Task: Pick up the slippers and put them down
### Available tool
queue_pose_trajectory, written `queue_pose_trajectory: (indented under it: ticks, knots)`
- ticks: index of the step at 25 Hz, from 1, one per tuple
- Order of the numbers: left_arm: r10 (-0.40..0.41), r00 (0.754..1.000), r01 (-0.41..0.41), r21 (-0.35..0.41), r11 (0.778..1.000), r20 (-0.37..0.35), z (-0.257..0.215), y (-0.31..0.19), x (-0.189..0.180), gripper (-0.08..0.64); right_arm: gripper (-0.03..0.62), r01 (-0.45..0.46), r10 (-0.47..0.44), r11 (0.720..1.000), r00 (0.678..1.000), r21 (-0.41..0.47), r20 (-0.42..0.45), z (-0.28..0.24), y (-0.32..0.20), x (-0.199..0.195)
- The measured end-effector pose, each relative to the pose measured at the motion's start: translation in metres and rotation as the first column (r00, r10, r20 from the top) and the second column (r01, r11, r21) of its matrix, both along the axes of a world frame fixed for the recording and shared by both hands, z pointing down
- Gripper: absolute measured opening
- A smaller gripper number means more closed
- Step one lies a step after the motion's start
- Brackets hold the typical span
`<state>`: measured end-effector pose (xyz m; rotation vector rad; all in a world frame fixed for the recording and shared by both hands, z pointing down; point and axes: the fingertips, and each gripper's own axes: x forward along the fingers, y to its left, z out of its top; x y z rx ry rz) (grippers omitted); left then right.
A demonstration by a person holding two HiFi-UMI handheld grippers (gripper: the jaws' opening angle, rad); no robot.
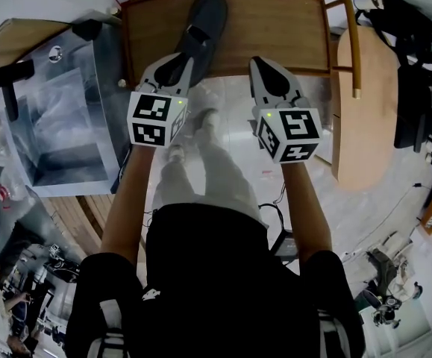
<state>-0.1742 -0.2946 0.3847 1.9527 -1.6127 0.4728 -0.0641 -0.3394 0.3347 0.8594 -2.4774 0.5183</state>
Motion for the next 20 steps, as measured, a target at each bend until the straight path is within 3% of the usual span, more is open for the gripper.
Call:
queue_pose_trajectory:
  ticks: [2, 6, 12, 20]
  knots:
    - [0.010, 1.000, -0.010, -0.020, 1.000, 0.013, 0.012, -0.002, 0.000, 0.021, 0.000, 0.000, 0.000, 1.000, 1.000, -0.006, -0.005, 0.006, -0.001, 0.001]
    - [0.032, 0.999, -0.032, -0.062, 0.998, 0.002, 0.029, -0.006, 0.004, 0.121, 0.000, -0.002, 0.001, 1.000, 1.000, -0.016, -0.009, 0.017, -0.004, 0.002]
    - [0.057, 0.997, -0.051, -0.118, 0.992, 0.050, 0.065, -0.005, 0.000, 0.225, 0.000, 0.011, -0.012, 0.999, 1.000, -0.034, -0.018, 0.032, 0.000, 0.002]
    - [0.064, 0.991, -0.043, -0.173, 0.984, 0.118, 0.098, -0.013, -0.002, 0.238, 0.000, 0.019, -0.021, 0.998, 0.999, -0.060, -0.040, 0.051, 0.005, 0.011]
